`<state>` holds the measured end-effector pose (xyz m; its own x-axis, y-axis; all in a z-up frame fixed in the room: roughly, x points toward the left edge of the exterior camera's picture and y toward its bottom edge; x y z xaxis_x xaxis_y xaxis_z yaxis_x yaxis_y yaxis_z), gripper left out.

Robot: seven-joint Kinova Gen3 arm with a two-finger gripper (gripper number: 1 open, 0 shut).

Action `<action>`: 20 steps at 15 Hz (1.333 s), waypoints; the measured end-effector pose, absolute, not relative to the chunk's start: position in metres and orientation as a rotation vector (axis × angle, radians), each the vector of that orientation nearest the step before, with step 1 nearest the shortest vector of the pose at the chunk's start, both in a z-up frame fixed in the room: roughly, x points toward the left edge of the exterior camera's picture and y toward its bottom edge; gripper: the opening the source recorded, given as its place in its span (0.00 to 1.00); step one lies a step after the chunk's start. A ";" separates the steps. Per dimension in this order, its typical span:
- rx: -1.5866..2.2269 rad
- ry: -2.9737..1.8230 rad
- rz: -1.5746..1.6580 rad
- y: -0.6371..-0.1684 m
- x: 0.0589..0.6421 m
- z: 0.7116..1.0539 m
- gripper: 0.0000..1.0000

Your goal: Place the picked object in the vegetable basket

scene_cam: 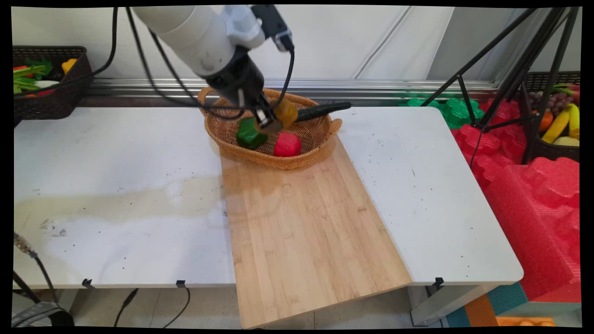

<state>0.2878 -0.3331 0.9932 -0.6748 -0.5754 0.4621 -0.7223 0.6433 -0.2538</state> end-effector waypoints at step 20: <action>1.698 -2.245 0.781 -0.526 0.345 0.913 0.00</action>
